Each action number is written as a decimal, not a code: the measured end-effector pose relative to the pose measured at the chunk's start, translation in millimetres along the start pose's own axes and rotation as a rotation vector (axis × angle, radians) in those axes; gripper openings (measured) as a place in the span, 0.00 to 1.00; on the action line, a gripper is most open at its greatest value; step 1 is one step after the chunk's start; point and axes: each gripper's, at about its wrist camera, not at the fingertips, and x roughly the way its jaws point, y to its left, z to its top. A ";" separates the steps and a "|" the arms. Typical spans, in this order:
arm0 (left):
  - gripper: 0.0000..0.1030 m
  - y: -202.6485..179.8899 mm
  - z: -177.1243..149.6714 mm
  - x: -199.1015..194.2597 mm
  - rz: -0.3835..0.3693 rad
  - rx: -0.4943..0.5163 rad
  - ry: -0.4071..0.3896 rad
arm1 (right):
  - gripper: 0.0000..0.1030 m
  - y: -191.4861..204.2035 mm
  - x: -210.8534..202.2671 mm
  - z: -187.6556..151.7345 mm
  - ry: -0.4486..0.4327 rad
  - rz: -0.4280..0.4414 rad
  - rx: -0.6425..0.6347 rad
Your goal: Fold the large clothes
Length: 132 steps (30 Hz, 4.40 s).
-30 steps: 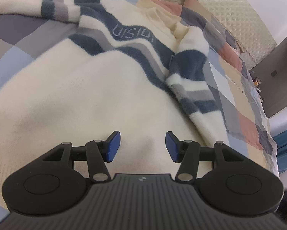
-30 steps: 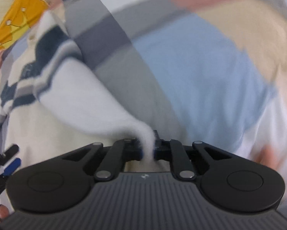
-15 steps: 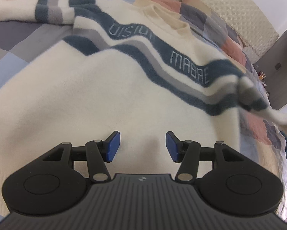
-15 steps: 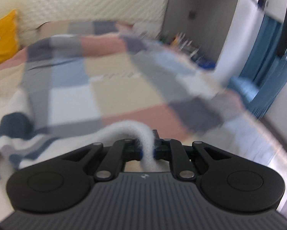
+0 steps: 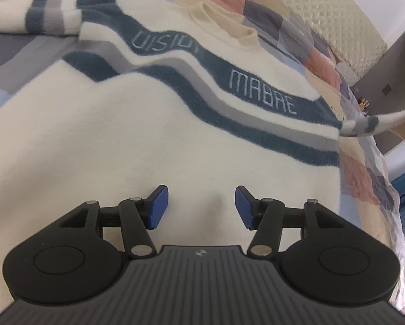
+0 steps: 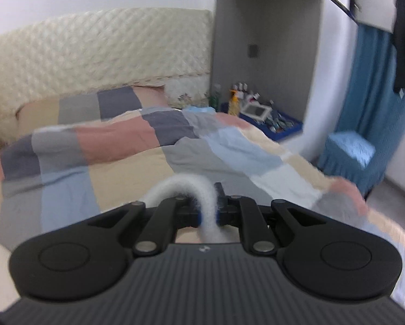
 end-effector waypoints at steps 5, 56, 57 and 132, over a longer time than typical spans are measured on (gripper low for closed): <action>0.59 -7.3 -0.5 10.5 0.018 0.032 0.008 | 0.11 -4.0 25.4 -37.9 -0.033 0.010 -0.114; 0.59 -35.3 -16.1 12.0 0.179 0.147 -0.018 | 0.13 -221.8 43.7 -193.7 0.306 0.373 0.552; 0.59 -35.6 -16.0 12.6 0.181 0.150 -0.018 | 0.12 -222.5 44.5 -181.6 0.310 0.350 0.529; 0.42 -99.5 -138.0 -55.4 -0.330 0.390 0.157 | 0.73 -2.3 -312.8 -241.3 0.234 0.587 0.196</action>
